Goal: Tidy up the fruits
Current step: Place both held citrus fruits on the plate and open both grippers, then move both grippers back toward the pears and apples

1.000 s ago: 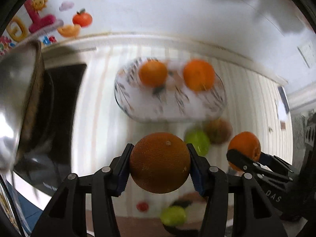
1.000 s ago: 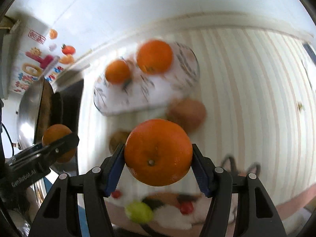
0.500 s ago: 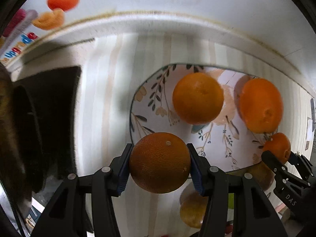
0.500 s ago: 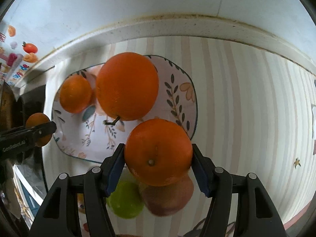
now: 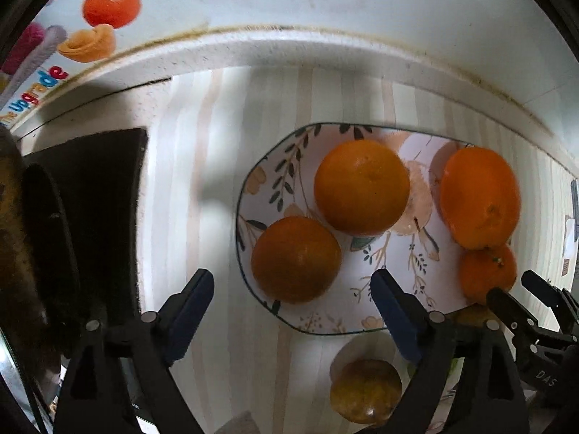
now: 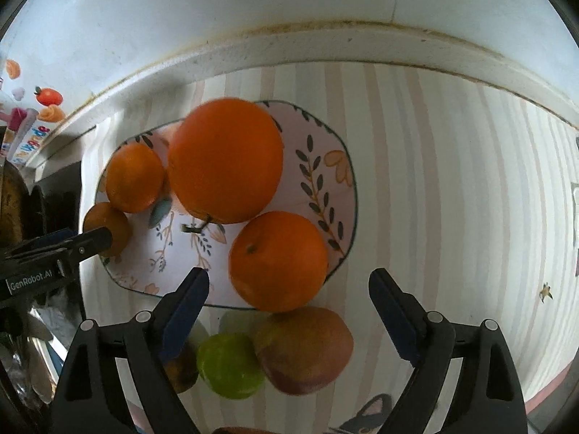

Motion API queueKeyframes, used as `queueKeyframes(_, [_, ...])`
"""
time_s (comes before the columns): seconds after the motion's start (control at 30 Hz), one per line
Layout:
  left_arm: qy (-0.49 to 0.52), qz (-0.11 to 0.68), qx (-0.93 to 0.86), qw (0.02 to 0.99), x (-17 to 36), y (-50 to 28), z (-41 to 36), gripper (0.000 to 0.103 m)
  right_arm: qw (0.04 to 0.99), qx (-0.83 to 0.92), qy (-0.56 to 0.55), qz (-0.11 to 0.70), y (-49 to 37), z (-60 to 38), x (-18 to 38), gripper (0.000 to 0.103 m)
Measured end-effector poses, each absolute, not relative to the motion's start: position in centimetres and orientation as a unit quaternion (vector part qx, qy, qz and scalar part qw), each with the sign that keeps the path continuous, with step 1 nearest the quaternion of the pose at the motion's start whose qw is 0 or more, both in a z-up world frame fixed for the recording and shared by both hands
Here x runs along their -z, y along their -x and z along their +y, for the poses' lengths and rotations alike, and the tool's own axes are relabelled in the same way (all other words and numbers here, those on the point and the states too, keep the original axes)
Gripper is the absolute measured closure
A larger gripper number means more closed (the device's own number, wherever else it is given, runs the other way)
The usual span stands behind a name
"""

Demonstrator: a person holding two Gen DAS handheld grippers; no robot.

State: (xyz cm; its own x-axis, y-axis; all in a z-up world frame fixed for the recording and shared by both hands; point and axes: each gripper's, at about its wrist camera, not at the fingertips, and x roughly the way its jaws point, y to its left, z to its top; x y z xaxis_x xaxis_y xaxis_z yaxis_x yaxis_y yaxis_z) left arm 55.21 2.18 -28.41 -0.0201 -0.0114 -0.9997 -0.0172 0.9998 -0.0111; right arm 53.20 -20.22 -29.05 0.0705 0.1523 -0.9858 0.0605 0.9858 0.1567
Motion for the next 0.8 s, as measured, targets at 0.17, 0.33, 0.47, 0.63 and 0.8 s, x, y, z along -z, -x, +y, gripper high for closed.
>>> queueKeyframes(0.17, [0.014, 0.691, -0.009, 0.723, 25.7, -53.5, 2.9, 0.014, 0.747, -0.022, -0.068, 0.661, -51.7, -20.1, 26.2, 0.009])
queueKeyframes(0.33, [0.001, 0.656, -0.024, 0.754, 22.3, -50.8, 3.1, 0.014, 0.769, -0.015, -0.052, 0.637, -49.5, -19.5, 23.1, 0.009])
queueKeyframes(0.47, [-0.001, 0.632, -0.027, 0.774, 19.9, -48.0, 2.7, 0.014, 0.786, -0.007, -0.050, 0.616, -47.2, -19.0, 20.7, 0.009])
queueKeyframes(0.63, [-0.001, 0.595, -0.024, 0.803, 16.9, -45.3, 2.3, 0.014, 0.807, 0.000, -0.041, 0.589, -44.4, -18.3, 17.8, 0.008])
queueKeyframes(0.8, [-0.006, 0.565, -0.015, 0.825, 13.5, -42.1, 1.8, 0.014, 0.829, 0.002, -0.036, 0.558, -41.4, -17.9, 14.5, 0.008])
